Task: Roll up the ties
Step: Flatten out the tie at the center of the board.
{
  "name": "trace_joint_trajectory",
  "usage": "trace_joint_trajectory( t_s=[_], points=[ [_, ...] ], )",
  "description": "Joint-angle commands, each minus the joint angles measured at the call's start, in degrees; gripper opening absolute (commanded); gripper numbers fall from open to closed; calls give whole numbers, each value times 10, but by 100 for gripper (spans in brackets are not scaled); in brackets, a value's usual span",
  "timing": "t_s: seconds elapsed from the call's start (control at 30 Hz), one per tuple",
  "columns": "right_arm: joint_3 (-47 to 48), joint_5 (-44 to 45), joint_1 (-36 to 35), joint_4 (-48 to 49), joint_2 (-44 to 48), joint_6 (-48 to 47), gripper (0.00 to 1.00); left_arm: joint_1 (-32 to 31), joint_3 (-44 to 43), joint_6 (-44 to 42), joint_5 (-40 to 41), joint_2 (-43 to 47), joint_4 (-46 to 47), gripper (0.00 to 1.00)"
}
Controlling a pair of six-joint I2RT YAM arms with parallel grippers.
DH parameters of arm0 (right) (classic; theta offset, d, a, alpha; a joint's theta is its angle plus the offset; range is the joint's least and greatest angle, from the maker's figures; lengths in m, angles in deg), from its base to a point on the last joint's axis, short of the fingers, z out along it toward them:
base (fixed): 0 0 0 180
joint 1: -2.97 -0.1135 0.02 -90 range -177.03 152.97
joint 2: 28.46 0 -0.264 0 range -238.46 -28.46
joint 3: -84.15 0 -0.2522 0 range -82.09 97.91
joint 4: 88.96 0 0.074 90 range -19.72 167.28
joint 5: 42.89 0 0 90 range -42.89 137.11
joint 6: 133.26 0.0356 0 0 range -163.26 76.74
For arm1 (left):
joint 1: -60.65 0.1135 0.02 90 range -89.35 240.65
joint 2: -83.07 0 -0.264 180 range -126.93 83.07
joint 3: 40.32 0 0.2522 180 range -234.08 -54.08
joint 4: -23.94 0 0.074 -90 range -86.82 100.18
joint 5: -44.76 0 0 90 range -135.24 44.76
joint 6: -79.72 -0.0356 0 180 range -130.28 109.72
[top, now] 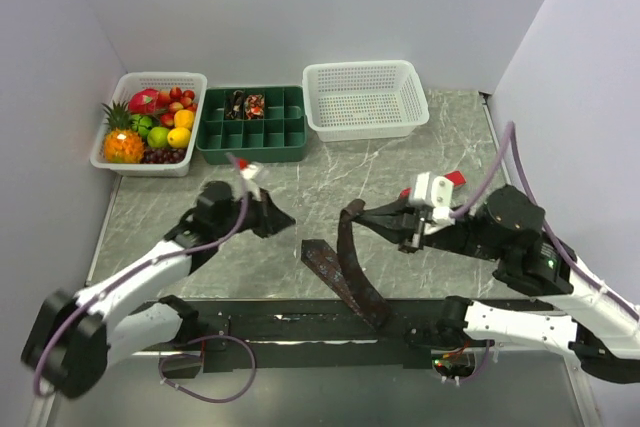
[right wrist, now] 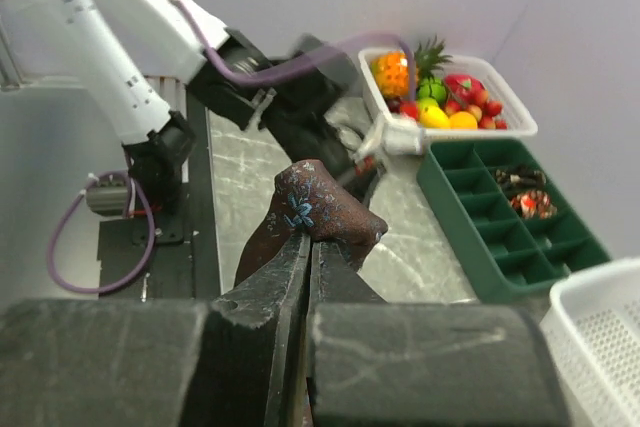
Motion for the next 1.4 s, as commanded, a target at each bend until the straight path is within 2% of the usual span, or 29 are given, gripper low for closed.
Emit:
trace_joint_trajectory(
  t_s=[0.0, 0.2, 0.4, 0.7, 0.83, 1.0, 1.37],
  points=[
    [-29, 35, 4, 42, 38, 41, 0, -62, -64, -23, -3, -83, -12, 1],
    [-74, 65, 4, 42, 62, 58, 0, -106, -115, -42, -35, -211, -48, 1],
    [-90, 85, 4, 33, 78, 65, 0, -135, -218, -75, -30, -354, -158, 1],
    [-99, 107, 4, 21, 93, 68, 0, -183, -339, -64, 123, -481, -344, 1],
    [-110, 105, 4, 23, 105, 66, 0, -184, -359, -46, 163, -514, -375, 1],
    [-134, 110, 4, 23, 120, 60, 0, -176, -356, -17, 170, -520, -381, 1],
    [-158, 122, 4, 32, 140, 47, 0, -70, -273, 30, 224, -468, -402, 1]
  ],
)
